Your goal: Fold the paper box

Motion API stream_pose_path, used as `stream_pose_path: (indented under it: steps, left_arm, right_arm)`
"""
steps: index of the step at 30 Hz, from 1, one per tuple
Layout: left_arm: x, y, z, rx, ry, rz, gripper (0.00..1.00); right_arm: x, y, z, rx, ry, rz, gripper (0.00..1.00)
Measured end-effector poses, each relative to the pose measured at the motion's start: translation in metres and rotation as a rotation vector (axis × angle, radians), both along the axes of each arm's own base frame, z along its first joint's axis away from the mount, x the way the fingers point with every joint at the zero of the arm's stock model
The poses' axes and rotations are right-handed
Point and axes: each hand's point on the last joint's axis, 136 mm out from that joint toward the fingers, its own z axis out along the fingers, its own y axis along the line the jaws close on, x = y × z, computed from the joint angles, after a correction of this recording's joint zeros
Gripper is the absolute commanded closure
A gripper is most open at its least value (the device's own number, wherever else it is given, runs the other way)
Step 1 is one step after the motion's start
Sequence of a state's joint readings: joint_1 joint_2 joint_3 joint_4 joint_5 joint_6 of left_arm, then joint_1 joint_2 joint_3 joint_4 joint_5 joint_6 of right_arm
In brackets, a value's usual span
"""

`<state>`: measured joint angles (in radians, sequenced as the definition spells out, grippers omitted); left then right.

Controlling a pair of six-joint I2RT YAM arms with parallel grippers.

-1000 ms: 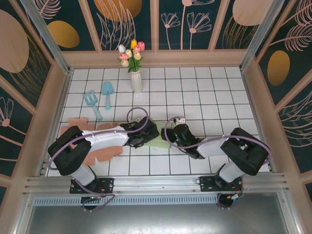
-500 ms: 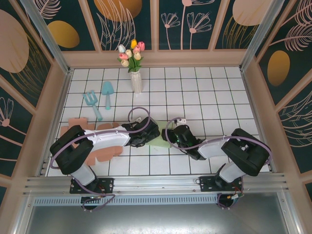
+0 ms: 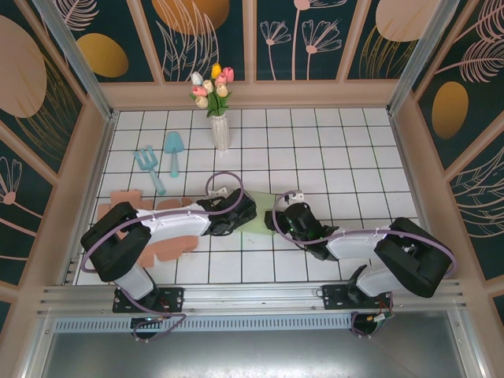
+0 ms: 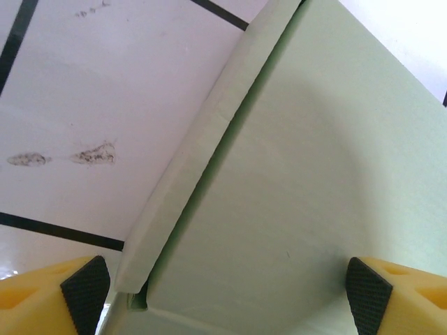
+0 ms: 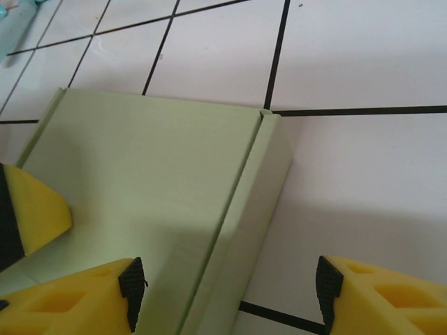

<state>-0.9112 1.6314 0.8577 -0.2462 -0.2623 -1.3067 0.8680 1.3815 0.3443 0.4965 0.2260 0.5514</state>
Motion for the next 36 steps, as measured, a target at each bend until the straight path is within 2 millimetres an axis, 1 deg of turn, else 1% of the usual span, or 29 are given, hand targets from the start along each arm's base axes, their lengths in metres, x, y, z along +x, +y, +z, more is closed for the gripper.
stream_pose_path:
  steps: [3, 11, 15, 20, 27, 31, 36]
  left_arm:
    - [0.002, 0.002, 0.001, 0.020, -0.013, -0.003, 0.11]
    - [0.006, 0.011, 0.002, 0.076, -0.039, 0.001, 0.09]
    - [0.007, 0.015, 0.004, 0.103, -0.043, 0.001, 0.07]
    - [0.005, 0.021, 0.006, 0.118, -0.034, 0.004, 0.02]
    - [0.011, 0.028, 0.005, 0.102, -0.019, 0.038, 0.02]
    - [0.014, 0.024, 0.007, 0.078, -0.016, 0.048, 0.02]
    - [0.020, 0.016, 0.016, 0.041, -0.035, 0.059, 0.02]
  right_arm:
    - [0.000, -0.003, -0.005, -0.024, 0.004, -0.005, 0.32]
    - [0.013, 0.005, -0.006, -0.027, -0.006, -0.008, 0.32]
    - [0.017, 0.006, -0.006, -0.020, -0.014, -0.011, 0.33]
    - [0.018, 0.007, -0.006, -0.013, -0.019, -0.012, 0.33]
    - [0.019, 0.008, -0.006, -0.010, -0.020, -0.011, 0.33]
    - [0.019, 0.008, -0.006, -0.010, -0.020, -0.011, 0.33]
    - [0.019, 0.009, -0.006, -0.007, -0.021, -0.010, 0.33]
